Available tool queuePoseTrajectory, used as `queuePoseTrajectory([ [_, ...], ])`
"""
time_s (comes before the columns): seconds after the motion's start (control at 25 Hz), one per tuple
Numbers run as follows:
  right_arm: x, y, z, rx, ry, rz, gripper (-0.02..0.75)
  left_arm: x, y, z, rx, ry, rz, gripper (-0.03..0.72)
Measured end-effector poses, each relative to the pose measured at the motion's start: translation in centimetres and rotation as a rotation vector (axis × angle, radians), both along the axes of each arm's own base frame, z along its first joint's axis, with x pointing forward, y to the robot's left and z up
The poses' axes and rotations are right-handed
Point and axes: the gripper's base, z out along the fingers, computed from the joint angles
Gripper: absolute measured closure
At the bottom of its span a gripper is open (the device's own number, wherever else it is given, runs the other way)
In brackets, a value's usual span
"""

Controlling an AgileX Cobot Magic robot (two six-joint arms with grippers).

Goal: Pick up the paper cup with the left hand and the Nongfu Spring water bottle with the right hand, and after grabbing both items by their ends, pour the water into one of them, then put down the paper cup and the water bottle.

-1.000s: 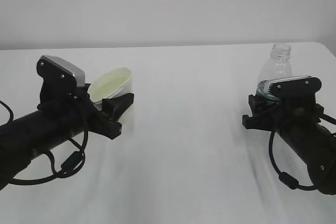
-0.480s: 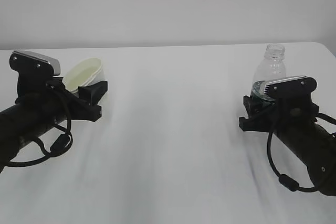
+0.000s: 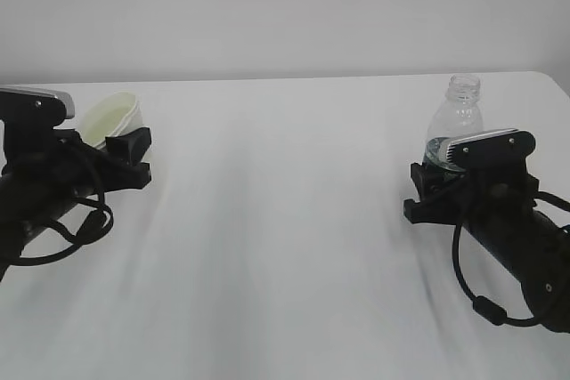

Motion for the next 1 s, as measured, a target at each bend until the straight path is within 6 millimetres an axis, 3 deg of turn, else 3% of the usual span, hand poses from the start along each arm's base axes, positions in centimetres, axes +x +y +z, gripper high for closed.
queuePoseTrajectory([
  [0.28,0.0,0.0,0.0,0.0,0.0,0.0,0.28,0.2,0.8,0.0,0.012,-0.001,0.052,0.285],
  [0.72,0.0,0.0,0.0,0.0,0.0,0.0,0.28,1.3,5.0,-0.1,0.016,0.005,0.19,0.286],
  [1.0,0.0,0.0,0.0,0.0,0.0,0.0,0.28,1.5,6.6,-0.9,0.032,0.047,0.223,0.286],
])
